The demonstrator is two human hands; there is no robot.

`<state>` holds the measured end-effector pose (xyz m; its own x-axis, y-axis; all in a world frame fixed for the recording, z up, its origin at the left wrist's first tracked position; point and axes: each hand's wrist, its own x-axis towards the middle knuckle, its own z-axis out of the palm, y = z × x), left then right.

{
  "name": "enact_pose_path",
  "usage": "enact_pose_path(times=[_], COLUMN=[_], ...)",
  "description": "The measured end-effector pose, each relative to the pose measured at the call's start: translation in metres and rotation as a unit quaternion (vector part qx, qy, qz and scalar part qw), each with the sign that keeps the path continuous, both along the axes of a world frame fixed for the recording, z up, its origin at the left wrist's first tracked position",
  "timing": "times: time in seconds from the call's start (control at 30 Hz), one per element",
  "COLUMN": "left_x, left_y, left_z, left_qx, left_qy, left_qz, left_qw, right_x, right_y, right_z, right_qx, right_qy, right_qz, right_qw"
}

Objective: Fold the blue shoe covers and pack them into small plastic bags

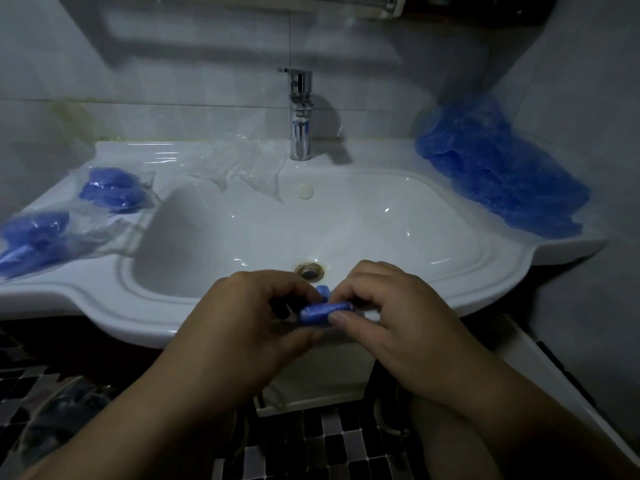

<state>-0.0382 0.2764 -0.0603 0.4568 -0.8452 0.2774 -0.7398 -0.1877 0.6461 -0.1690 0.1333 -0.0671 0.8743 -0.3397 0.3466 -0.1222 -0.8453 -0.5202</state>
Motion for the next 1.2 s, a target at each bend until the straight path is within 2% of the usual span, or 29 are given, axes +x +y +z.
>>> enact_pose_path(times=[0.17,0.27,0.4,0.57,0.67,0.77,0.83,0.97,1.07,1.1,1.2], left_x=[0.002,0.002,0.007,0.009,0.011,0.011,0.011,0.019,0.023,0.027,0.062], left_y=[-0.007,-0.018,-0.031,-0.036,-0.037,-0.035,-0.032,-0.022,-0.008,-0.004,0.01], left_z=[0.002,0.003,0.002,0.005,0.005,0.003,0.003,0.003,0.01,0.013,0.023], left_qx=[0.007,0.028,0.029,0.066,0.075,0.075,0.081,0.085,0.065,0.049,-0.007], left_qy=[-0.011,-0.014,0.018,-0.009,-0.013,-0.027,-0.045,-0.084,-0.08,-0.077,-0.062], left_qz=[0.047,0.073,0.115,0.144,0.15,0.161,0.16,0.112,0.06,0.074,0.201], left_qw=[0.999,0.997,0.993,0.987,0.986,0.984,0.983,0.987,0.993,0.993,0.978], right_x=[0.004,0.013,0.023,0.023,0.016,0.018,0.023,0.037,0.05,0.054,0.071], right_y=[0.002,0.002,0.003,0.001,-0.001,-0.003,-0.005,0.0,0.002,0.002,0.005], right_z=[0.004,0.008,0.006,0.002,0.003,0.004,0.006,0.009,0.014,0.016,0.023], right_qx=[0.031,0.022,0.028,-0.007,0.017,0.014,0.001,-0.091,-0.104,-0.097,-0.063], right_qy=[0.003,0.025,0.007,-0.024,0.009,0.015,0.016,0.061,0.084,0.076,0.013], right_qz=[-0.009,-0.057,-0.111,-0.063,-0.017,-0.014,-0.018,0.014,-0.017,-0.038,-0.073], right_qw=[0.999,0.998,0.993,0.998,1.0,1.0,1.0,0.994,0.991,0.992,0.995])
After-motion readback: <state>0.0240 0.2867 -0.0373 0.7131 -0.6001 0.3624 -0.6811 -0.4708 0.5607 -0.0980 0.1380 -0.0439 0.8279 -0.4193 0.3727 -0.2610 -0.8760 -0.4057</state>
